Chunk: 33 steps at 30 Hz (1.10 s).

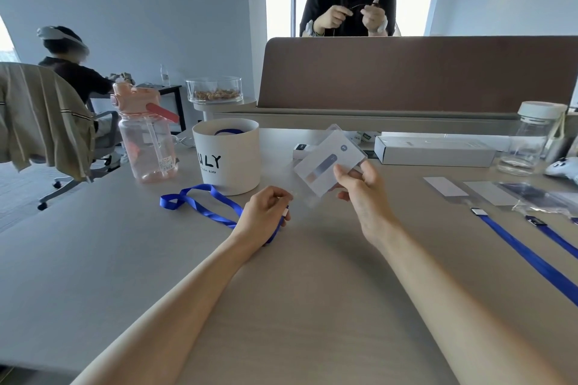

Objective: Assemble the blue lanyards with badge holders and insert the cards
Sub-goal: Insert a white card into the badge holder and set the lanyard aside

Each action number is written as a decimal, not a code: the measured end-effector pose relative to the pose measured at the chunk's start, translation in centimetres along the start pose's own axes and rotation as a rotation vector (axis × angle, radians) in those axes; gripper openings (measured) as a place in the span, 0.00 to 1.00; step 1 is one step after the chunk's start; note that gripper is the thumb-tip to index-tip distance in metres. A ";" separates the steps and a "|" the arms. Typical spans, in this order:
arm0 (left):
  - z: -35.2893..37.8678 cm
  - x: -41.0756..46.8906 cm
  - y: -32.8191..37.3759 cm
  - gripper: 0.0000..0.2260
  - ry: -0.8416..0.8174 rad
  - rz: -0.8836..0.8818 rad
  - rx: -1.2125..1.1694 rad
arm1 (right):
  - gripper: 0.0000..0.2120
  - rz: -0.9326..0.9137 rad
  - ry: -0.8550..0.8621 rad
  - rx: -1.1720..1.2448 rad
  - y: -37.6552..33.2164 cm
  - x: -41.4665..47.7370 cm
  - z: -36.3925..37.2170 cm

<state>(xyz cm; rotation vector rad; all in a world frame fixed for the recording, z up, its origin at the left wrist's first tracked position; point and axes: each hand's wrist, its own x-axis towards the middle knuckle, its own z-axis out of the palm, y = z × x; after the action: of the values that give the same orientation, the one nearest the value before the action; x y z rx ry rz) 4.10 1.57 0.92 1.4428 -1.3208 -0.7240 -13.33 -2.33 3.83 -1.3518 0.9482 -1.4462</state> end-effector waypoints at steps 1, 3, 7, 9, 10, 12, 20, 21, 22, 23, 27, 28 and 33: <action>0.0 0.0 0.1 0.06 -0.003 0.001 -0.014 | 0.11 0.002 -0.021 -0.011 0.0 0.0 0.0; 0.1 -0.1 0.2 0.07 -0.006 -0.001 -0.043 | 0.10 0.008 -0.055 -0.037 0.2 -0.1 0.2; 0.0 -0.1 0.3 0.07 -0.021 0.003 -0.051 | 0.10 -0.010 -0.028 -0.038 0.3 -0.2 0.4; 0.0 -0.2 0.3 0.07 -0.025 0.009 -0.042 | 0.10 -0.021 0.006 -0.035 0.2 -0.2 0.3; 0.0 -0.2 0.3 0.07 -0.027 0.013 -0.038 | 0.10 -0.024 0.014 -0.035 0.1 -0.2 0.2; 0.1 -0.2 0.3 0.08 -0.031 0.017 -0.043 | 0.09 -0.025 0.011 -0.040 0.2 -0.3 0.2; -0.1 -0.2 0.1 0.15 -0.095 0.016 -0.118 | 0.09 -0.080 -0.031 -0.060 0.2 -0.6 0.5; -0.1 0.0 0.0 0.15 -0.087 0.011 -0.109 | 0.10 -0.082 -0.037 -0.062 0.2 -0.6 0.6; 0.0 0.1 -0.1 0.13 -0.080 0.006 -0.106 | 0.10 -0.078 -0.036 -0.066 0.3 -0.5 0.6; 0.0 0.1 -0.2 0.11 -0.078 0.004 -0.104 | 0.10 -0.064 -0.025 -0.060 0.4 -0.4 0.6; -0.1 0.2 -0.4 0.09 -0.110 0.022 -0.023 | 0.18 0.048 0.102 -0.040 1.3 0.2 -0.1; 0.0 0.1 -0.4 0.09 -0.117 0.026 0.011 | 0.23 0.079 0.132 -0.064 1.6 0.4 -0.3; 0.2 0.3 -0.8 0.09 -0.106 0.019 0.097 | 0.26 0.161 0.147 -0.614 3.3 1.0 -1.1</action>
<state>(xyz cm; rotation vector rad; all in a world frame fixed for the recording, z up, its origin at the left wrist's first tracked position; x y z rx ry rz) 4.24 1.19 0.19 1.4831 -1.4669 -0.7417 -14.04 -4.29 0.82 -1.5615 1.6509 -1.1860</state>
